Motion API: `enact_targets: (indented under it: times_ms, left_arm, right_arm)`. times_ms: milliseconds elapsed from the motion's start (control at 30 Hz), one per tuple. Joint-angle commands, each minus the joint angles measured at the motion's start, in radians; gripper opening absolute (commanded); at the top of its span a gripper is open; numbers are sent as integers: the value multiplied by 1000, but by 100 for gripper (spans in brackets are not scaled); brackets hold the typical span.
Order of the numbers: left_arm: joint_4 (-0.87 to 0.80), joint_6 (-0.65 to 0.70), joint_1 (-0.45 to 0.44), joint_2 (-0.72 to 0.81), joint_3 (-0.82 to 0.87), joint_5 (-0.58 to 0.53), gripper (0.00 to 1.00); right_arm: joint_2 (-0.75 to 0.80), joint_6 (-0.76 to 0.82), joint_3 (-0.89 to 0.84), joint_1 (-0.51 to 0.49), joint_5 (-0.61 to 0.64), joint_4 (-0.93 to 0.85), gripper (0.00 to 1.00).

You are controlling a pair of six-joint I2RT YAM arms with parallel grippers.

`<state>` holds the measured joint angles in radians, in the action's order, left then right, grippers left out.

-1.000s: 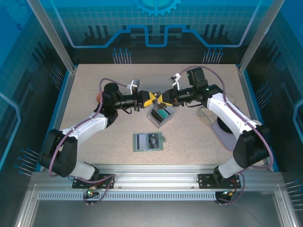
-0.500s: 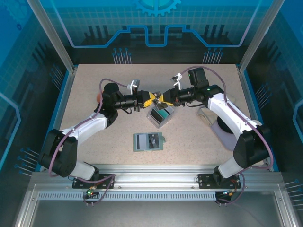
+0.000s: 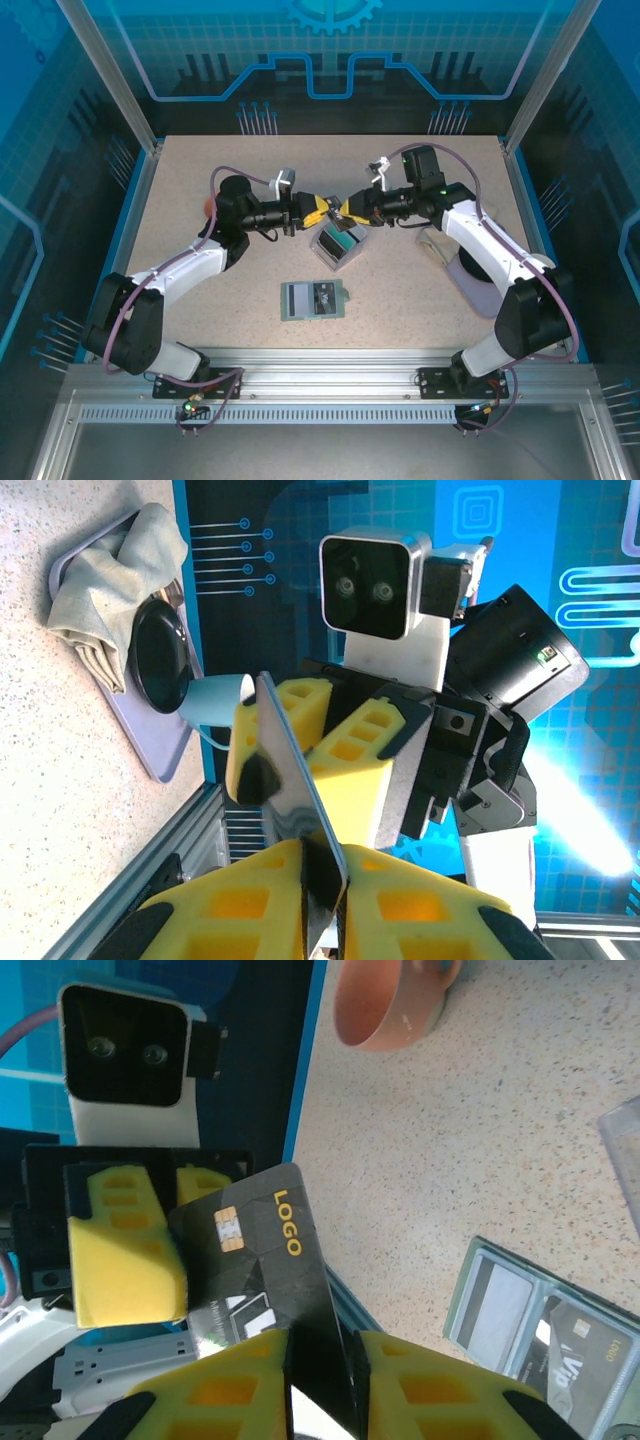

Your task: Put the credit cards into the card holder

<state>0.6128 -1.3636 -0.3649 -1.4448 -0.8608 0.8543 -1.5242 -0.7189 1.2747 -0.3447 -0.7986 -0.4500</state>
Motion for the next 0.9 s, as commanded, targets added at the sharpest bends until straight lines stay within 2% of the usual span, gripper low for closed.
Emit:
enact_targets:
  times_ms: [0, 233, 333, 433, 500, 567, 600, 633, 733, 800, 867]
  left_arm:
    - [179, -15, -8, 35, -17, 60, 15]
    - [166, -6, -8, 28, -14, 56, 11]
    - [141, 4, -8, 20, -15, 52, 9]
    - [54, 55, -7, 25, -17, 40, 7]
    - [-13, 103, -6, 36, -22, 34, 7]
    - [-96, 167, -6, 51, -30, 28, 6]
    - [-129, 196, -6, 57, -35, 28, 6]
    - [-152, 219, -6, 62, -38, 33, 6]
    - [-185, 256, -6, 66, -43, 41, 5]
    - [-178, 262, -6, 58, -48, 62, 5]
    - [-175, 273, -6, 50, -55, 82, 5]
  right_arm:
    - [-16, -24, -46, 24, 107, -71, 23]
    - [-10, -39, -61, 24, 49, -15, 18]
    - [-9, -44, -64, 24, 48, -11, 23]
    - [22, -38, -71, 31, 116, -40, 28]
    - [61, -17, -67, 48, 249, -113, 29]
    - [117, 18, -75, 55, 318, -123, 31]
    - [141, 22, -80, 61, 339, -123, 36]
    - [173, 26, -91, 65, 334, -100, 45]
    - [202, 35, -107, 67, 193, -6, 59]
    - [187, 44, -88, 49, 117, 6, 66]
    - [170, 71, -69, 23, 83, -4, 67]
